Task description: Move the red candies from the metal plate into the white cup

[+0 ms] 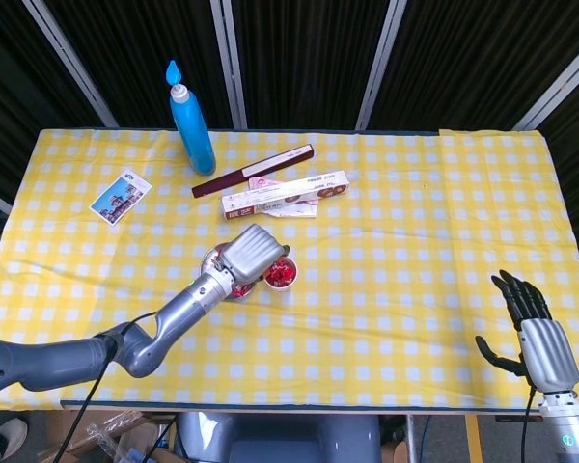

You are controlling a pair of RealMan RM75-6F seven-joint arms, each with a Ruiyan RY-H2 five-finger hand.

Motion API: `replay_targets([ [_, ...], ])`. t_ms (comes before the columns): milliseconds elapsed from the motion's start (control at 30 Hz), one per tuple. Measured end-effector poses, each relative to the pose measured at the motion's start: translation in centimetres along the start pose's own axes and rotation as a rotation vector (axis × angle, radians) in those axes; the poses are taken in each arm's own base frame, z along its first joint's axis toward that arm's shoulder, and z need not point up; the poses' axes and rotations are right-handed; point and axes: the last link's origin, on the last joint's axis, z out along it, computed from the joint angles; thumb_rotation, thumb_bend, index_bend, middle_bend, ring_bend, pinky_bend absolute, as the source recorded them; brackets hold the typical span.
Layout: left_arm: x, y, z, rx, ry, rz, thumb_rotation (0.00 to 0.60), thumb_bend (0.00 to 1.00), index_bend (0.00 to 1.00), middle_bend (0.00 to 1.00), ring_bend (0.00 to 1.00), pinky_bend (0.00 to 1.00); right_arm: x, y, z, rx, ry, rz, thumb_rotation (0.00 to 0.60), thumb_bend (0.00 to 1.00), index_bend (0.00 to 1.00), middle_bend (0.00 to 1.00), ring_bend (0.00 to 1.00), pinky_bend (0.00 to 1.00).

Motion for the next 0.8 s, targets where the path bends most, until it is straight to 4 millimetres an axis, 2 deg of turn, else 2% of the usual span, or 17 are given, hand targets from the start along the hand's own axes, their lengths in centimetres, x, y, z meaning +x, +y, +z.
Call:
replay_targets([
  [200,-0.8,1.4,1.1,0.006,-0.026,-0.002,0.6,0.35,0.51,0.94,0.97,1.0,0.1,0.0,0.0,-0.001,0.002,0.004,0.6,0.39,0.0,0.0,0.0,0.0],
  [467,-1.4,1.4,1.3,0.029,-0.044,0.021,0.6,0.26,0.43,0.94,0.97,1.0,0.0,-0.1,0.0,0.003,0.0,0.001,0.6,0.39,0.0,0.0,0.0,0.0],
  [600,-1.2,1.4,1.1,0.039,-0.029,0.013,0.6,0.25,0.37,0.93,0.97,1.0,0.0,0.0,0.0,0.001,0.003,0.001,0.6,0.39,0.0,0.0,0.0,0.0],
  [800,0.2,0.8,0.7,0.059,0.019,-0.026,0.6,0.25,0.34,0.93,0.97,1.0,0.0,-0.1,0.0,0.002,0.001,0.001,0.6,0.39,0.0,0.0,0.0,0.0],
])
